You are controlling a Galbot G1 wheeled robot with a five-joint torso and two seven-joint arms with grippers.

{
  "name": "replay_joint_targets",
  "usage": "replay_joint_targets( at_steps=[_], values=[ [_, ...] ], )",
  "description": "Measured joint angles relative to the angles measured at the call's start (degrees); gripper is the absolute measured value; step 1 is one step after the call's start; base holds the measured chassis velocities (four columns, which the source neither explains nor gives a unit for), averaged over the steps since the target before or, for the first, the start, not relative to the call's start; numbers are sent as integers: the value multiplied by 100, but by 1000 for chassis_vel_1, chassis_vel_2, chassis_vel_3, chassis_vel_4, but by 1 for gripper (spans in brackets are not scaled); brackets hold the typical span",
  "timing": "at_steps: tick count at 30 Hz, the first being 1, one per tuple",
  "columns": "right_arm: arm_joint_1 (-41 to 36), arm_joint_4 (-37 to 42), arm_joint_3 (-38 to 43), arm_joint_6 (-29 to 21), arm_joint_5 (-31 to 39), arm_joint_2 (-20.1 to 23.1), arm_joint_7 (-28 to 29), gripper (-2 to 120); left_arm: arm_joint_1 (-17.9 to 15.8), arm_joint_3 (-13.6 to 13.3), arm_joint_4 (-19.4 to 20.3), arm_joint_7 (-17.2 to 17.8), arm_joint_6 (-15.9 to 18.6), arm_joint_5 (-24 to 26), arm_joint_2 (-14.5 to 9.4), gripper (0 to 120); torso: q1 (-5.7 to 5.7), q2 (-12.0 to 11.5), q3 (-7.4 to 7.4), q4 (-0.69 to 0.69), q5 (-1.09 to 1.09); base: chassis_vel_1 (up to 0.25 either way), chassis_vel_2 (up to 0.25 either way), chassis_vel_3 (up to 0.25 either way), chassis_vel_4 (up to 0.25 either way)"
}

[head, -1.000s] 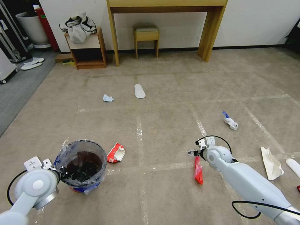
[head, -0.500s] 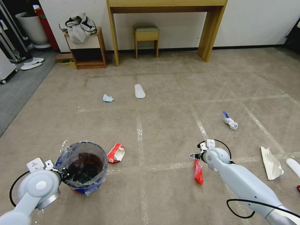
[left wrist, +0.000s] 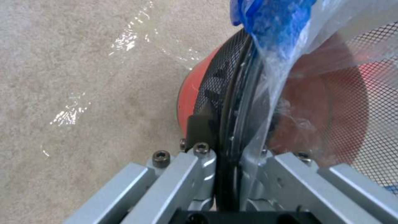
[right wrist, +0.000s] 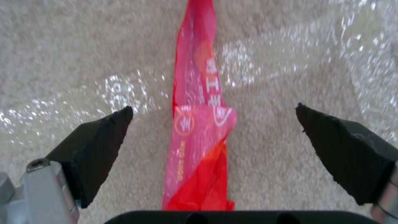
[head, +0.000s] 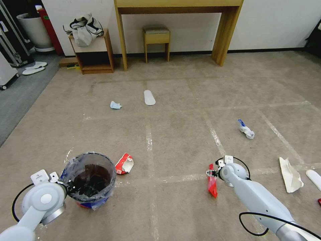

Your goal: Pick up the trash bin and place the garbage on the floor into it.

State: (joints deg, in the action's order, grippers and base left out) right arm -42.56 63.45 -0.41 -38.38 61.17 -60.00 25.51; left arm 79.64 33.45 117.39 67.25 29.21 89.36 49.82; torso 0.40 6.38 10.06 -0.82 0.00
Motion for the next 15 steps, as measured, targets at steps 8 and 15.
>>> replay_joint_targets(
  at_steps=[8,15],
  values=[
    [-273,-50,221,15,-10,-128,-4,92,-91,-125,-47,0,-16,-26,14,1,0,0,0,0,0,0,0,0,0],
    [-382,-44,295,61,-19,-173,-2,82,-149,-191,-61,1,-32,-37,9,1,0,0,0,0,0,0,0,0,0]
  ],
)
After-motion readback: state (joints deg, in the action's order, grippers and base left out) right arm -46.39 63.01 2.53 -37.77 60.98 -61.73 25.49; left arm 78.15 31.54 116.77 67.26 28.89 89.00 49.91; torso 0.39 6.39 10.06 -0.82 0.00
